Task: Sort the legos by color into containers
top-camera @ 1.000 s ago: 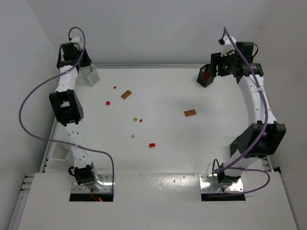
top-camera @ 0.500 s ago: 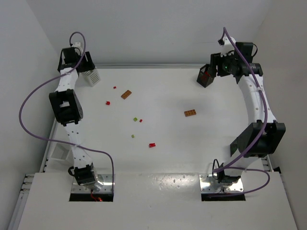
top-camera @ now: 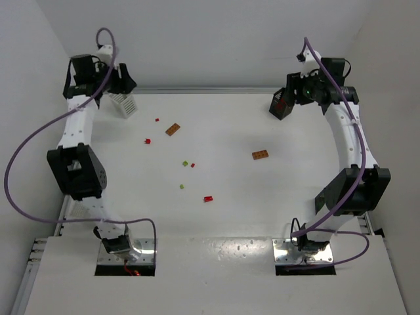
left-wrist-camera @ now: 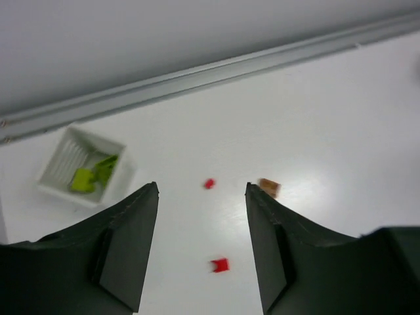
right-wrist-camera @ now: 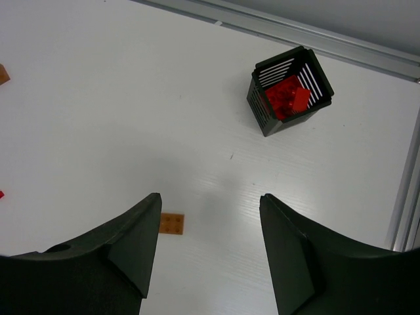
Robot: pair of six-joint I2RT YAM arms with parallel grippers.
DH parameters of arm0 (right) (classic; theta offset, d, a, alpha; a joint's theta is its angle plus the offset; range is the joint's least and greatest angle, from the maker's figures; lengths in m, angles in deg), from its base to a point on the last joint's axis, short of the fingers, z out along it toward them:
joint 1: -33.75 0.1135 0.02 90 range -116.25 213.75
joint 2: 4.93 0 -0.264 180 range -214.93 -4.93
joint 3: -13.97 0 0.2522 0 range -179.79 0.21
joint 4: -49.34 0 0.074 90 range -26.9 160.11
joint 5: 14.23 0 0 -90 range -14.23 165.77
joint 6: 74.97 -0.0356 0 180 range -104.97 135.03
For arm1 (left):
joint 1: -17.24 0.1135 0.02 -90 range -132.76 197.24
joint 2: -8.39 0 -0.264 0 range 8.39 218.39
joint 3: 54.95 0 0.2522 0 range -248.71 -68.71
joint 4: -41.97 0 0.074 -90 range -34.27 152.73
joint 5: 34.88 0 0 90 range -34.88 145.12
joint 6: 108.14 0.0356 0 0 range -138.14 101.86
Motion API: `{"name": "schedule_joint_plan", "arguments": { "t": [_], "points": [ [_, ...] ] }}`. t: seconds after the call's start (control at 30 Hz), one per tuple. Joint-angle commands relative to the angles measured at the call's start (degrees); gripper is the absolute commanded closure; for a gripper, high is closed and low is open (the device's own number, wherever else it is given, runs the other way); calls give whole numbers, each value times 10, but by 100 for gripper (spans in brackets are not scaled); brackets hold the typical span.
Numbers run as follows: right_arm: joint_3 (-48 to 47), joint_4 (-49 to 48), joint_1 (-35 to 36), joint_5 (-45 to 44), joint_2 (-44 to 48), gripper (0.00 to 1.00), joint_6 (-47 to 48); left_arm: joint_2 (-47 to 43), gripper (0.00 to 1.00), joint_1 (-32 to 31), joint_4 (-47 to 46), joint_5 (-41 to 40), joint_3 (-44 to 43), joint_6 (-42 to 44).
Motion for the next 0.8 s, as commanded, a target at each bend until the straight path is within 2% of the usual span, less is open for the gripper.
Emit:
{"name": "schedule_joint_plan", "arguments": {
  "t": [0.0,0.07,0.1,0.23,0.3,0.37,0.43,0.47,0.6,0.77],
  "points": [
    [-12,-18,6,13,19,38,1,-110,40,-88,58,79,128,114],
    [-7,-18,6,13,25,38,1,-150,41,-126,76,86,210,152],
    [-7,-18,6,13,25,38,1,-169,41,-162,82,87,293,192],
    [3,-18,6,20,25,38,1,-213,41,-241,113,69,416,270],
    [9,-24,6,20,30,36,6,-194,41,-273,133,53,434,276],
    [10,-24,6,20,30,34,6,-166,45,-327,138,8,434,271],
    [10,-24,6,25,30,31,6,-149,47,-353,114,-29,439,228],
    [10,-24,6,25,30,27,6,-149,47,-353,100,-43,445,211],
    [21,-24,6,25,42,25,6,-144,47,-366,52,-109,446,137],
    [27,-24,6,20,42,23,6,-138,45,-383,29,-187,446,107]
  ]
}}
